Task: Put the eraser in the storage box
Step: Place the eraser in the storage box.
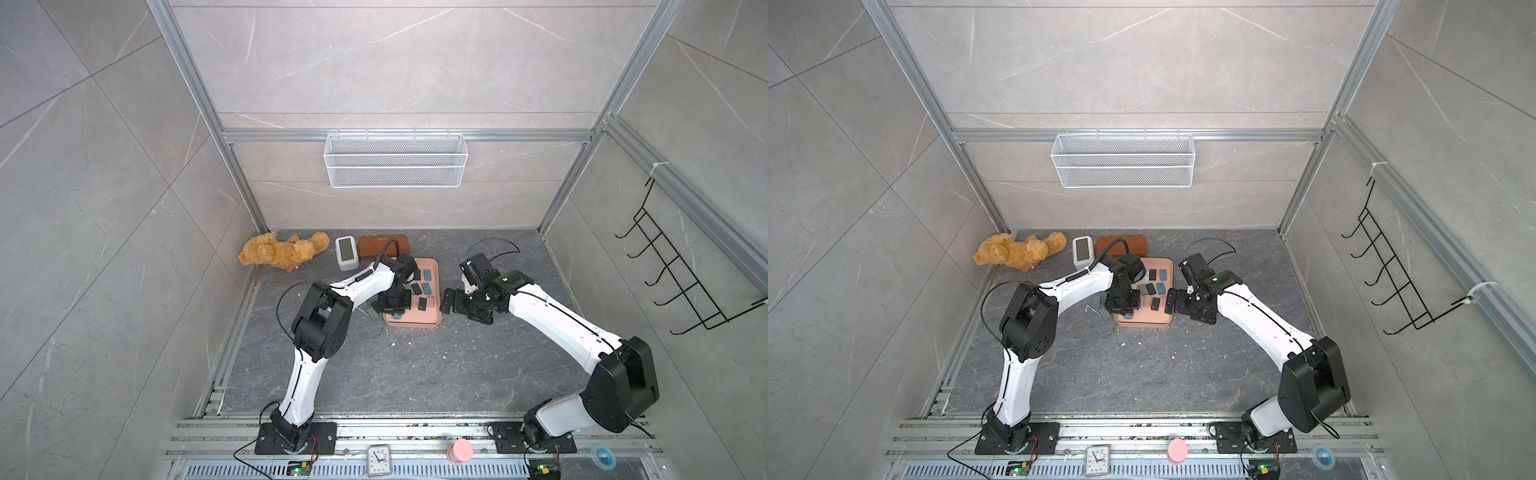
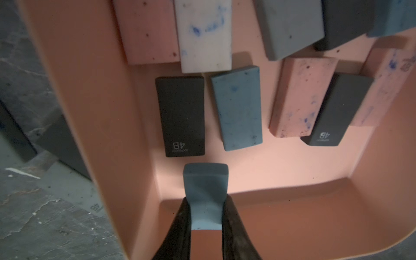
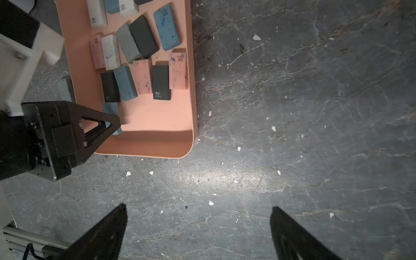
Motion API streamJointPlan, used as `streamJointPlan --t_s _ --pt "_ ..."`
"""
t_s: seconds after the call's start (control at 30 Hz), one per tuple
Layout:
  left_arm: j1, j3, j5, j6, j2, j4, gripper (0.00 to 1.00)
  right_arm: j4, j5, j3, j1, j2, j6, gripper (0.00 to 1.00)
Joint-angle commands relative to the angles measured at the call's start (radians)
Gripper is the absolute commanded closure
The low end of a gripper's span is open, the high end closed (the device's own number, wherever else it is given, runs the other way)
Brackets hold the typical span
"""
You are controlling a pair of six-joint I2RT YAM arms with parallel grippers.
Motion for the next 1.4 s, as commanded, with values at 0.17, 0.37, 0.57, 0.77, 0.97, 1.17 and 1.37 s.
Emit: streamJointPlan --t_s 0.17,0.37,0.57,0.77,0.97,1.17,1.37 --pt "-0.006 0.011 0.012 0.029 0.03 -0.04 0.81 -0.006 -0.008 -0.01 -0.009 -0.016 -0.019 0.0" --pt "-0.006 0.004 0.016 0.032 0.04 -0.041 0.79 -0.006 -0.01 -0.012 -0.008 -0.015 -0.02 0.0" --pt "-0.007 0.012 0.011 0.037 0.042 -0.046 0.73 -0.003 -0.012 -0.012 -0.01 -0.012 -0.022 0.0" --pt "-0.007 0.039 0.008 0.036 0.039 -0.063 0.65 -0.001 -0.014 -0.001 -0.013 -0.001 -0.023 0.0" --pt "-0.007 0.094 0.002 0.023 0.01 -0.089 0.58 -0.003 -0.015 0.021 -0.011 0.003 -0.029 0.0" --pt "0.004 0.112 -0.009 -0.017 -0.057 -0.113 0.45 -0.009 -0.014 0.073 -0.011 0.021 -0.055 0.0" --pt "0.07 0.006 0.006 -0.063 -0.242 -0.096 0.31 0.022 -0.018 0.143 0.013 0.079 -0.072 0.0"
